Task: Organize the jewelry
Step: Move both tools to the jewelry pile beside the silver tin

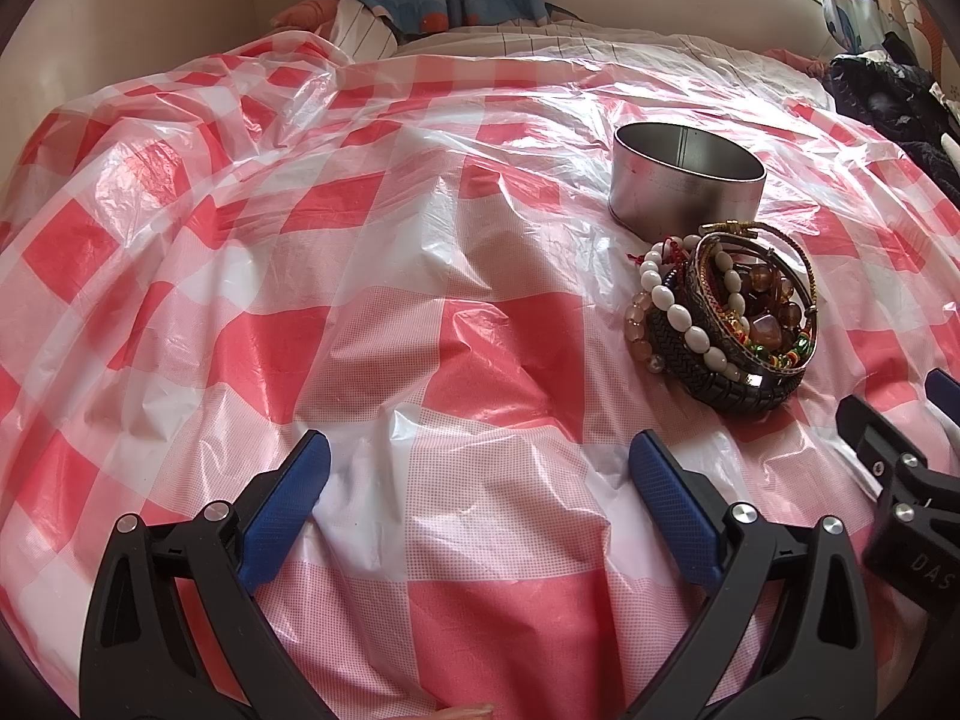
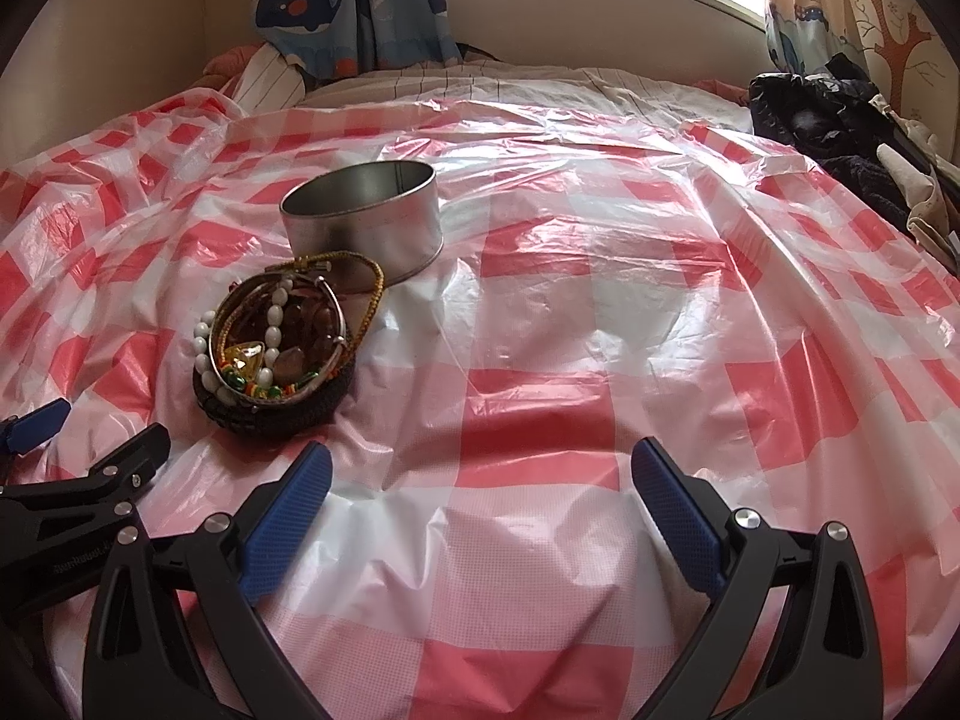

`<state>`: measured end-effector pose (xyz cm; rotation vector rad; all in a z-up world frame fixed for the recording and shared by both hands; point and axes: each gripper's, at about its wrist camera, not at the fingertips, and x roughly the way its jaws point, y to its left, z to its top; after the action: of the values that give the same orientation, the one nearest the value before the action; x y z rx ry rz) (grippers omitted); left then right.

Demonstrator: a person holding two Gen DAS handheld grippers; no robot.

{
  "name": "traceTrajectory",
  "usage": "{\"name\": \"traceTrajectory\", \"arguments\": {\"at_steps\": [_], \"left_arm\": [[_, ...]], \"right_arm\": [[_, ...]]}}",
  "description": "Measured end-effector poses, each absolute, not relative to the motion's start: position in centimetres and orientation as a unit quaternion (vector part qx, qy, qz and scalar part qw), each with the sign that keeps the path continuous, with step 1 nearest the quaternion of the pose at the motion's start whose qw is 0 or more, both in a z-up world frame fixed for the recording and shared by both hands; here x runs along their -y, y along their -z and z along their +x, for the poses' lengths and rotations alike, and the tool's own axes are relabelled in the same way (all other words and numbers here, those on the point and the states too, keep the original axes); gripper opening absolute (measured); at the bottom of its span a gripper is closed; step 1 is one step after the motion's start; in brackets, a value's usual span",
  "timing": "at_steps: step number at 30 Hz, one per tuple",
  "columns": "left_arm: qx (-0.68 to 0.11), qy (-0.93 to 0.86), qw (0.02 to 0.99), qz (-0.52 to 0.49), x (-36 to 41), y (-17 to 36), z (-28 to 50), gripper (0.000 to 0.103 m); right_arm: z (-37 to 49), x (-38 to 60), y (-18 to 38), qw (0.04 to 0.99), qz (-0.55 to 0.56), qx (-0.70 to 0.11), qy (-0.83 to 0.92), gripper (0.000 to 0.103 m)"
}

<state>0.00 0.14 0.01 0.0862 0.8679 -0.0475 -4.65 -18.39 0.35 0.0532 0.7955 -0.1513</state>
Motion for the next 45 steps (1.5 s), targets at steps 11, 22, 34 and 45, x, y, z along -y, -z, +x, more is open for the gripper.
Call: {"name": "traceTrajectory", "arguments": {"at_steps": [11,22,34,45], "left_arm": [[-0.431,0.028,0.902,0.018,-1.8,0.2,0.4,0.096],[-0.463,0.029,0.886,0.021,-1.4,0.4,0.5,0.096],[-0.343,0.153,0.926,0.032,0.9,-5.3,-0.8,0.086],[-0.378,0.258,0.881,0.122,7.2,-3.5,2.9,0.053]], "right_arm": [[-0.8,18.2,-1.8,0.917,0.053,-0.396,0.015,0.075],[2.8,19.2,-1.6,0.892,0.151,-0.418,-0.085,0.020],[-3.5,20.3,-3.7,0.892,0.165,-0.406,-0.114,0.004],[-6.2,23.5,-2.2,0.883,0.202,-0.420,-0.055,0.004]]}}
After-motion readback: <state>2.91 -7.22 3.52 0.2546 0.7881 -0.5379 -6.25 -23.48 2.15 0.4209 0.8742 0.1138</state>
